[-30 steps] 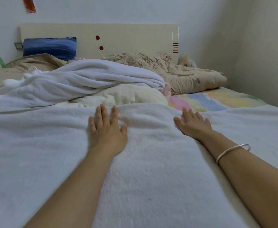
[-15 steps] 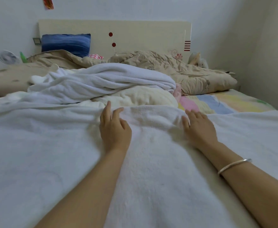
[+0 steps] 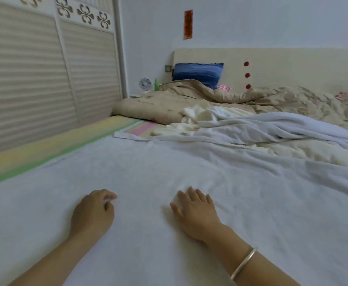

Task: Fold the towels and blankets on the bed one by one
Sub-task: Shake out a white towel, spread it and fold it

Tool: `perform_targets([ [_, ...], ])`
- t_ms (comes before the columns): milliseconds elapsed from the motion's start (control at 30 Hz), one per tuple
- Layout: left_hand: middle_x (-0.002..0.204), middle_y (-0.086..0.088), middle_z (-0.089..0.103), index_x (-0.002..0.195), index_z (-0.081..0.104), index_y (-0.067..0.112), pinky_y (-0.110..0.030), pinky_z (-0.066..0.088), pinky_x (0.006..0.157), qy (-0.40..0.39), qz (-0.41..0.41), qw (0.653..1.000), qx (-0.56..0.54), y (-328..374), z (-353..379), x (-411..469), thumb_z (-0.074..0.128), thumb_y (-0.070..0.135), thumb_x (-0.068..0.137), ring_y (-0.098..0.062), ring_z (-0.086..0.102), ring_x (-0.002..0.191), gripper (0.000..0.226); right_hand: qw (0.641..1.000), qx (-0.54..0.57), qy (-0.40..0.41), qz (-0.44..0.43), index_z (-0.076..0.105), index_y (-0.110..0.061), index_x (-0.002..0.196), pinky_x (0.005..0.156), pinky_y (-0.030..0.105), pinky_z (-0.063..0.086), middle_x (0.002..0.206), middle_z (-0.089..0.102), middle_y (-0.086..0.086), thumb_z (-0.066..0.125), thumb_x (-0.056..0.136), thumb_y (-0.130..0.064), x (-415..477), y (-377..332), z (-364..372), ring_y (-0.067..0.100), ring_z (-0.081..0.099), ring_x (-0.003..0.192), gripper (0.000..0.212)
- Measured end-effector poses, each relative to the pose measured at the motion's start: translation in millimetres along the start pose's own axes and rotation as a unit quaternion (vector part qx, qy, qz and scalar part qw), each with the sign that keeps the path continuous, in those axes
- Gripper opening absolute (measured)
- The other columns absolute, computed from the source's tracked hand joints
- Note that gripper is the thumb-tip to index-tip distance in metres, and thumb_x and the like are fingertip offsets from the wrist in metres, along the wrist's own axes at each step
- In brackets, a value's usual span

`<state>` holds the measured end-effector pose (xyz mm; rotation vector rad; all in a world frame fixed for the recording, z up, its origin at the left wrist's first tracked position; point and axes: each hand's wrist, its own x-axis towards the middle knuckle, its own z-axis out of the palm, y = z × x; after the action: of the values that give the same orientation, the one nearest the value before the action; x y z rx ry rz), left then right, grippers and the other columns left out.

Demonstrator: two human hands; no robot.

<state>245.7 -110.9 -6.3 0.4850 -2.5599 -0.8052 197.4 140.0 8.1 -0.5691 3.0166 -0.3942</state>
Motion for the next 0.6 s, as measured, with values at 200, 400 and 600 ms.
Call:
perform_targets([
  [200, 0.104, 0.007, 0.067, 0.092, 0.068, 0.027, -0.035, 0.048, 0.084, 0.042, -0.014, 0.993, 0.11, -153.2, -103.6, 12.3, 0.054, -0.002, 0.085, -0.021, 0.06, 0.1, 0.033, 0.991, 0.007, -0.035, -0.128, 0.017, -0.023, 0.152, 0.118, 0.047, -0.004, 0.162, 0.006, 0.007, -0.025, 0.045, -0.068, 35.1, -204.8, 56.1, 0.027, 0.0, 0.148, 0.124],
  [400, 0.13, -0.006, 0.057, 0.128, 0.056, 0.017, -0.038, 0.043, 0.096, 0.07, -0.138, 0.962, 0.224, -249.5, -177.7, 33.5, 0.051, 0.023, 0.093, -0.028, 0.051, 0.119, 0.036, 0.983, 0.0, -0.025, -0.18, 0.02, -0.025, 0.152, 0.118, 0.045, -0.007, 0.162, 0.007, 0.008, -0.022, 0.073, -0.07, 31.9, -300.3, 95.7, 0.023, 0.0, 0.149, 0.099],
  [600, 0.109, -0.005, 0.061, 0.11, 0.055, 0.02, -0.038, 0.045, 0.087, 0.005, -0.274, 0.898, 0.344, -255.2, -210.3, 37.0, 0.052, 0.081, 0.071, -0.028, 0.058, 0.103, 0.072, 0.987, 0.006, -0.019, -0.16, 0.025, -0.029, 0.151, 0.118, 0.034, -0.004, 0.162, 0.011, 0.0, 0.02, 0.099, -0.053, 24.3, -291.5, 92.0, 0.017, 0.005, 0.149, 0.058],
])
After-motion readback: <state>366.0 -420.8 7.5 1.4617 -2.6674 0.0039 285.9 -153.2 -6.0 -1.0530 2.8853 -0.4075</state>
